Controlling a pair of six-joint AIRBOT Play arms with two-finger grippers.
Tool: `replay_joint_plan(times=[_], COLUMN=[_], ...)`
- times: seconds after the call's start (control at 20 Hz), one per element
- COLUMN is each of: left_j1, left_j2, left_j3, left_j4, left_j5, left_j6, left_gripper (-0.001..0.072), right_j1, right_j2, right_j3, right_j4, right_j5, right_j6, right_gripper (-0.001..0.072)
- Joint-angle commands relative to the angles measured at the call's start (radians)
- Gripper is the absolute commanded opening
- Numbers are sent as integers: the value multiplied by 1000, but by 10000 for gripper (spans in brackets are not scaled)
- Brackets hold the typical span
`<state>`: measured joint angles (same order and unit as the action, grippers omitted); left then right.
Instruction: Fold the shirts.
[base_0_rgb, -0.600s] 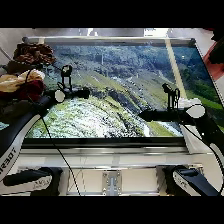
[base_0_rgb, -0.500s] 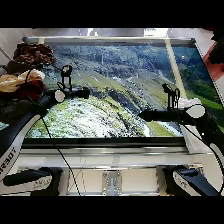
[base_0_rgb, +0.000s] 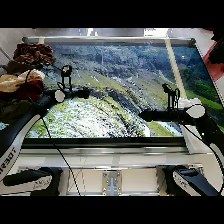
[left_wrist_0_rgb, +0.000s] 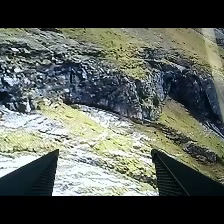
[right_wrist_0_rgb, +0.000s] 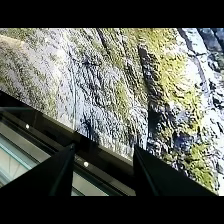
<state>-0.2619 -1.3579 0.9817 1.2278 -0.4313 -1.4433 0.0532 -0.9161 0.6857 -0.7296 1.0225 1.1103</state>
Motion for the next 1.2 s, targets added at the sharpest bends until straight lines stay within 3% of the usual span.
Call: replay_joint_plan(times=[0.0, 0.6, 0.8, 1.05, 1.1, 1.15], left_j1=[0, 0, 0, 0, 0, 0], left_j2=[0, 0, 0, 0, 0, 0], left_j3=[1, 1, 1, 1, 2, 2], left_j4=[0, 0, 0, 7, 9, 50], left_j5=[0, 0, 0, 38, 41, 40], left_j6=[0, 0, 0, 0, 0, 5], left_gripper=[653, 653, 652, 650, 618, 494], right_j1=[0, 0, 0, 0, 0, 0], right_j2=[1, 0, 0, 0, 0, 0], right_j3=[0, 0, 0, 0, 0, 0], right_j4=[0, 0, 1, 22, 20, 17], right_j5=[0, 0, -64, -76, -92, -102], right_j6=[0, 0, 2, 70, 71, 71], right_gripper=[410, 410, 411, 411, 411, 411])
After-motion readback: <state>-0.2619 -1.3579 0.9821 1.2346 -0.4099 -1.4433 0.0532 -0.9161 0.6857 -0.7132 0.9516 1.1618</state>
